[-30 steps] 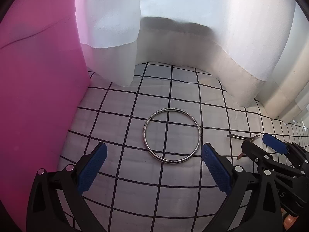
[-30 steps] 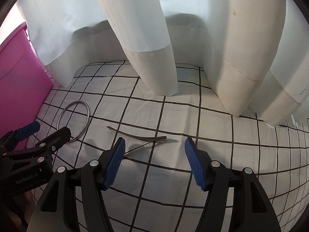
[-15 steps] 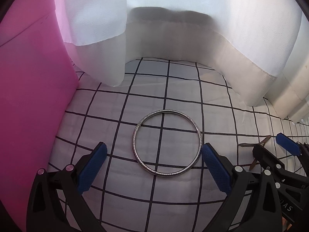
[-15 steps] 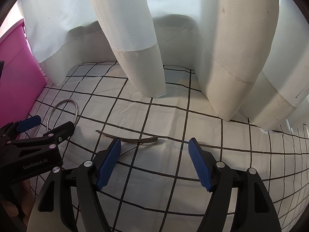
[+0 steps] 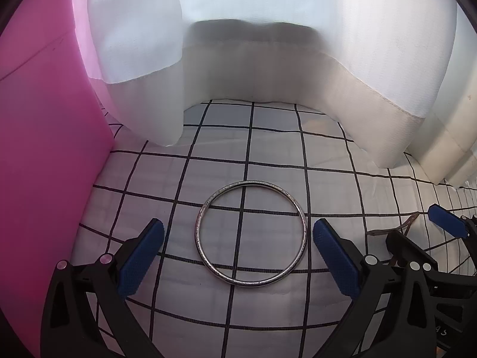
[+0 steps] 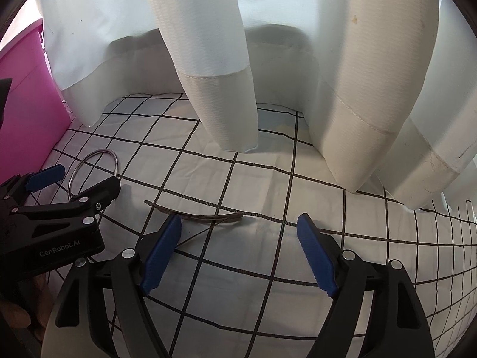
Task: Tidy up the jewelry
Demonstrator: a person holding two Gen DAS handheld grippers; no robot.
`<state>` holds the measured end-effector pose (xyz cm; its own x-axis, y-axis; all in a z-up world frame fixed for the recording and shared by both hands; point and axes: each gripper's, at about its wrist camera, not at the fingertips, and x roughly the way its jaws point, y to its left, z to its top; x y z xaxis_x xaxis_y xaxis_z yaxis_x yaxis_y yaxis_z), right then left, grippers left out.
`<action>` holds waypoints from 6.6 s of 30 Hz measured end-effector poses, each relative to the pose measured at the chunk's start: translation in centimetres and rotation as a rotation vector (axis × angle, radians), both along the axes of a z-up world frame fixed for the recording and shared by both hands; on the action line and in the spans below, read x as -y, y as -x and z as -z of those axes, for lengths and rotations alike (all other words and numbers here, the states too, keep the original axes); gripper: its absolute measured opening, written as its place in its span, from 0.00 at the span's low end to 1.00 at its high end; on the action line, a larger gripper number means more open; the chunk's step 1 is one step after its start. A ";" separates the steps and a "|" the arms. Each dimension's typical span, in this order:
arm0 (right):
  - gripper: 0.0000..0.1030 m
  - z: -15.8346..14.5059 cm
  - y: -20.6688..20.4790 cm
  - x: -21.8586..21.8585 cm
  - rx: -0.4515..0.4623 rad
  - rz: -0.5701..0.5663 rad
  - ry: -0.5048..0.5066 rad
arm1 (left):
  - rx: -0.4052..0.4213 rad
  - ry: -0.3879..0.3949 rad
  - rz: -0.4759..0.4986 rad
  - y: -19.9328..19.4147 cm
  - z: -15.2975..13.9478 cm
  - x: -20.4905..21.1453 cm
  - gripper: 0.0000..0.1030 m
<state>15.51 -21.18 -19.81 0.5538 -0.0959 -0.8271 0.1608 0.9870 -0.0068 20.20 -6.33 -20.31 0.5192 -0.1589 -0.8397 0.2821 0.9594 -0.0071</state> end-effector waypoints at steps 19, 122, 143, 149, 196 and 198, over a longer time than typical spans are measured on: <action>0.01 -0.9 2.2 1.2 0.033 0.022 -0.027 | 0.006 0.046 0.014 3.8 -1.4 -2.2 0.68; 0.58 -20.5 -2.4 -31.2 0.211 -0.488 -0.009 | 0.110 0.039 -0.540 7.9 -20.1 -32.8 0.93; 0.59 -21.7 0.2 -30.5 0.225 -0.466 -0.013 | 0.069 0.031 -0.583 9.1 -20.6 -33.0 0.94; 0.59 -21.9 0.4 -30.4 0.229 -0.465 -0.012 | 0.078 0.030 -0.582 9.3 -20.8 -32.8 0.94; 0.59 -22.5 1.4 -30.2 0.233 -0.461 -0.006 | 0.058 0.022 -0.603 10.1 -20.8 -32.3 0.94; 0.59 -22.4 1.4 -30.2 0.234 -0.461 -0.006 | 0.060 0.021 -0.606 10.1 -20.7 -32.4 0.94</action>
